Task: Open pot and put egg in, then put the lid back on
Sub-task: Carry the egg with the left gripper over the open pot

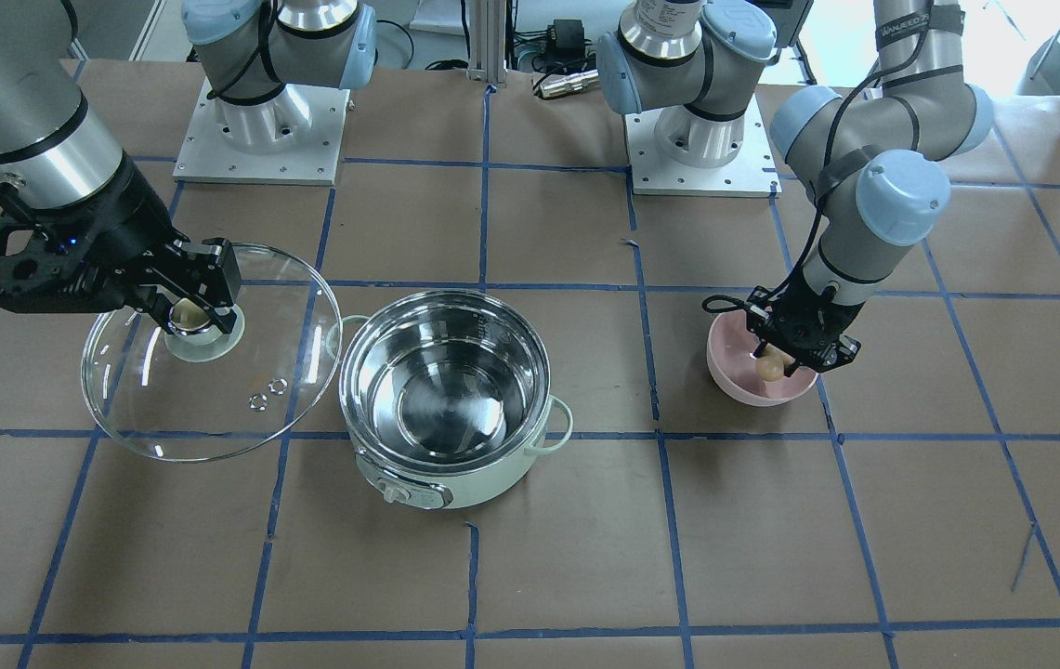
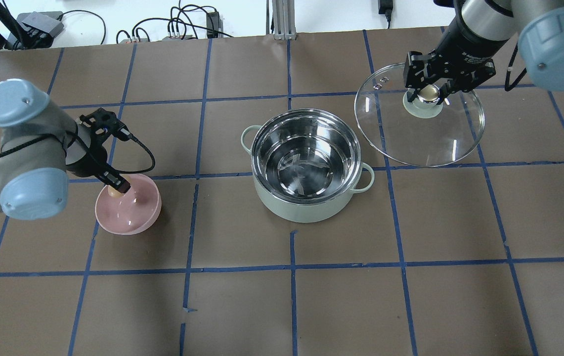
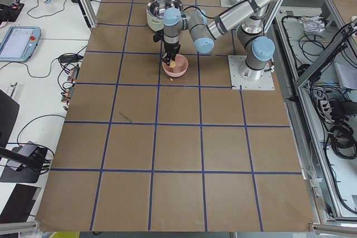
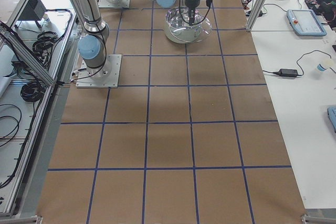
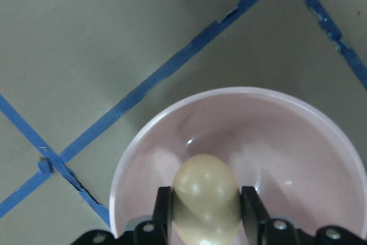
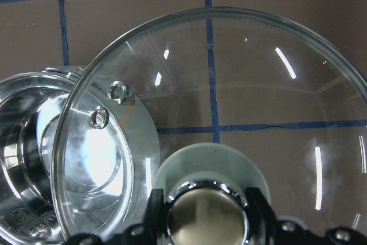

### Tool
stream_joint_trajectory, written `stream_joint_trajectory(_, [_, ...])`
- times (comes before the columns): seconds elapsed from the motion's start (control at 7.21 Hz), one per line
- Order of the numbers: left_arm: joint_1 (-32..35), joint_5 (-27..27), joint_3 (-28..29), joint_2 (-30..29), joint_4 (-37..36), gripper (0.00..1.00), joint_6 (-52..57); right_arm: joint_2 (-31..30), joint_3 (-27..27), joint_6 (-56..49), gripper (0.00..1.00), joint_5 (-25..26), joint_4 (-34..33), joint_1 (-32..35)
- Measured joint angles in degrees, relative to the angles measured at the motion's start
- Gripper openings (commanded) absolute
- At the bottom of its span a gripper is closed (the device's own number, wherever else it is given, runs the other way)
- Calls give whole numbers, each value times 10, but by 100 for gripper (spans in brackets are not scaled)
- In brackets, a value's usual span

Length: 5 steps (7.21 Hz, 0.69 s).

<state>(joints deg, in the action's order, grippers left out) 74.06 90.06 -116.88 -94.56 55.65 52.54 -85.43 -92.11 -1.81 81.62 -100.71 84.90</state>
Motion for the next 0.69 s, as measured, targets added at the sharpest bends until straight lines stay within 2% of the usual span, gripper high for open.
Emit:
stream_joint_trajectory(0.28, [28, -2, 67, 11, 52, 11, -45, 0, 0, -3, 41, 0, 0, 0])
stream_joint_trajectory(0.69, [129, -5, 130, 3, 66, 11, -224, 0, -2, -4, 41, 0, 0, 0])
